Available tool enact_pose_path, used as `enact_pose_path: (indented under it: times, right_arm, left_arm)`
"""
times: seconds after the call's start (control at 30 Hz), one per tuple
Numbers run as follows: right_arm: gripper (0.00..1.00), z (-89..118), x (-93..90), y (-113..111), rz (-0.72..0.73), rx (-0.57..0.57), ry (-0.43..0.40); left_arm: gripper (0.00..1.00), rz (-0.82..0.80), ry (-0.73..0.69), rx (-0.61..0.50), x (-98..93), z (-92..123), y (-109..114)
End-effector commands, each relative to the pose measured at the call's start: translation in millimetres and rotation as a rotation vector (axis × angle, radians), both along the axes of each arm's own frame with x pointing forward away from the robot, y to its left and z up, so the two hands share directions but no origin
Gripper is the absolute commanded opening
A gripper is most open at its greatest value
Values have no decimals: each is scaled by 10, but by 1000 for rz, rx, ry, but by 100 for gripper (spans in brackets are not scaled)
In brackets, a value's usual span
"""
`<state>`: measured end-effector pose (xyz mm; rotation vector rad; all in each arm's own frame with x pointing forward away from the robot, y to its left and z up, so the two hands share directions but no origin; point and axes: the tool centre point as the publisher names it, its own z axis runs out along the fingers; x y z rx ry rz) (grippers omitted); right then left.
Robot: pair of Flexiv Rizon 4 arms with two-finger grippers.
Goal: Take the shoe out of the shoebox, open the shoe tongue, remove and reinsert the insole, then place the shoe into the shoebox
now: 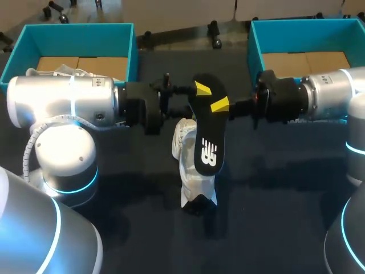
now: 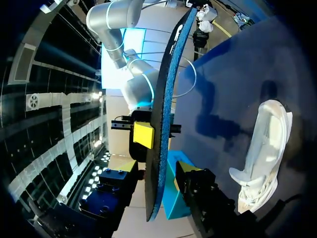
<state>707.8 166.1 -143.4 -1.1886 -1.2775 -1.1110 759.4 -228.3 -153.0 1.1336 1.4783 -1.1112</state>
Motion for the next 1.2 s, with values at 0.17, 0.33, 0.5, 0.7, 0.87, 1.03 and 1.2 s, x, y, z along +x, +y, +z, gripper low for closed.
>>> enact_pose_path:
  times: [0.17, 0.33, 0.5, 0.7, 0.87, 1.03, 1.2]
  right_arm:
    - [0, -2, 9, 39, 3, -3, -3]
    - [0, -10, 16, 43, 5, -3, -2]
    - [0, -20, 17, 34, 3, -4, 0]
    - [0, -22, 27, 25, 3, -6, 0]
    - [0, -18, 43, 35, 5, -7, -3]
    - [0, -14, 47, 42, 7, -7, -5]
    - [0, -14, 45, 46, 6, -8, -5]
  left_arm:
    - [45, 6, 6, 1, -16, -13, -92]
    - [41, 4, 9, -5, -40, -18, -88]
    - [36, 6, 11, -7, -43, -30, -58]
    - [35, 5, 15, -6, -55, -42, -26]
    - [25, 4, 18, -4, -62, -57, -20]
    - [20, 5, 20, -3, -67, -64, -16]
    - [0, 7, 28, -7, -67, -70, -13]
